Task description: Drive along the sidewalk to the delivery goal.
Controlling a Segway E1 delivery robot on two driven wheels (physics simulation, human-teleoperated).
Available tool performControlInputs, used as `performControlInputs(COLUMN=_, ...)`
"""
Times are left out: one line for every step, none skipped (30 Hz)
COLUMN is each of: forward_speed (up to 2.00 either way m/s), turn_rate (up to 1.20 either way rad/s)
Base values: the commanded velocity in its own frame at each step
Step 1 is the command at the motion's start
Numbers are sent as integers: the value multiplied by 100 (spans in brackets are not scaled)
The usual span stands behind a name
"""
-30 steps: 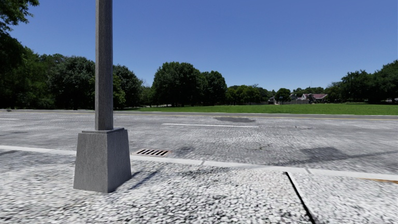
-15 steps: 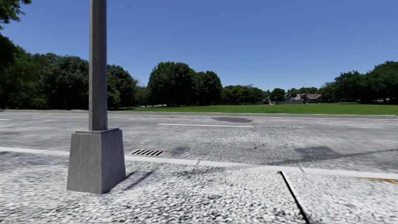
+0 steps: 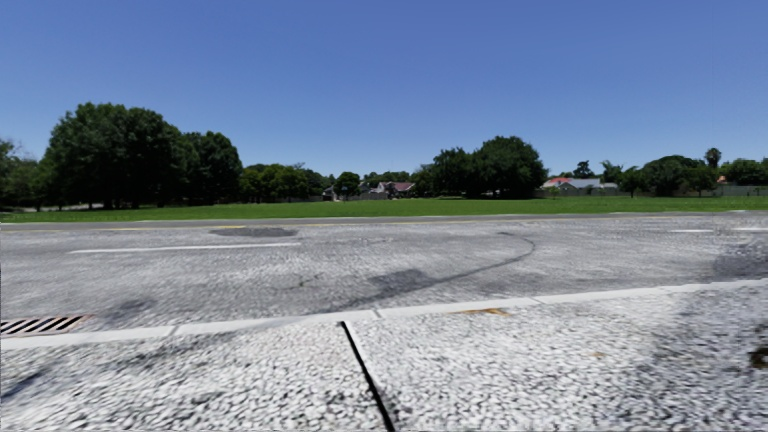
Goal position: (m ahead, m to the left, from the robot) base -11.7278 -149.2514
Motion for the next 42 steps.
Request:
performControlInputs(forward_speed=0, turn_rate=-120)
performControlInputs(forward_speed=0, turn_rate=-120)
performControlInputs(forward_speed=0, turn_rate=-120)
performControlInputs(forward_speed=0, turn_rate=-120)
performControlInputs(forward_speed=0, turn_rate=-120)
performControlInputs(forward_speed=0, turn_rate=-120)
performControlInputs(forward_speed=0, turn_rate=-120)
performControlInputs(forward_speed=0, turn_rate=-120)
performControlInputs(forward_speed=0, turn_rate=-120)
performControlInputs(forward_speed=0, turn_rate=-120)
performControlInputs(forward_speed=0, turn_rate=-120)
performControlInputs(forward_speed=0, turn_rate=-120)
performControlInputs(forward_speed=0, turn_rate=-120)
performControlInputs(forward_speed=0, turn_rate=-120)
performControlInputs(forward_speed=0, turn_rate=-120)
performControlInputs(forward_speed=0, turn_rate=-120)
performControlInputs(forward_speed=0, turn_rate=-120)
performControlInputs(forward_speed=0, turn_rate=-120)
performControlInputs(forward_speed=0, turn_rate=-120)
performControlInputs(forward_speed=0, turn_rate=-120)
performControlInputs(forward_speed=0, turn_rate=-120)
performControlInputs(forward_speed=0, turn_rate=-120)
performControlInputs(forward_speed=0, turn_rate=-120)
performControlInputs(forward_speed=0, turn_rate=-120)
performControlInputs(forward_speed=0, turn_rate=-120)
performControlInputs(forward_speed=0, turn_rate=-120)
performControlInputs(forward_speed=0, turn_rate=0)
performControlInputs(forward_speed=0, turn_rate=0)
performControlInputs(forward_speed=0, turn_rate=0)
performControlInputs(forward_speed=0, turn_rate=0)
performControlInputs(forward_speed=0, turn_rate=0)
performControlInputs(forward_speed=0, turn_rate=0)
performControlInputs(forward_speed=0, turn_rate=0)
performControlInputs(forward_speed=0, turn_rate=0)
performControlInputs(forward_speed=0, turn_rate=0)
performControlInputs(forward_speed=0, turn_rate=0)
performControlInputs(forward_speed=0, turn_rate=0)
performControlInputs(forward_speed=0, turn_rate=0)
performControlInputs(forward_speed=19, turn_rate=0)
performControlInputs(forward_speed=65, turn_rate=0)
performControlInputs(forward_speed=107, turn_rate=0)
performControlInputs(forward_speed=125, turn_rate=0)
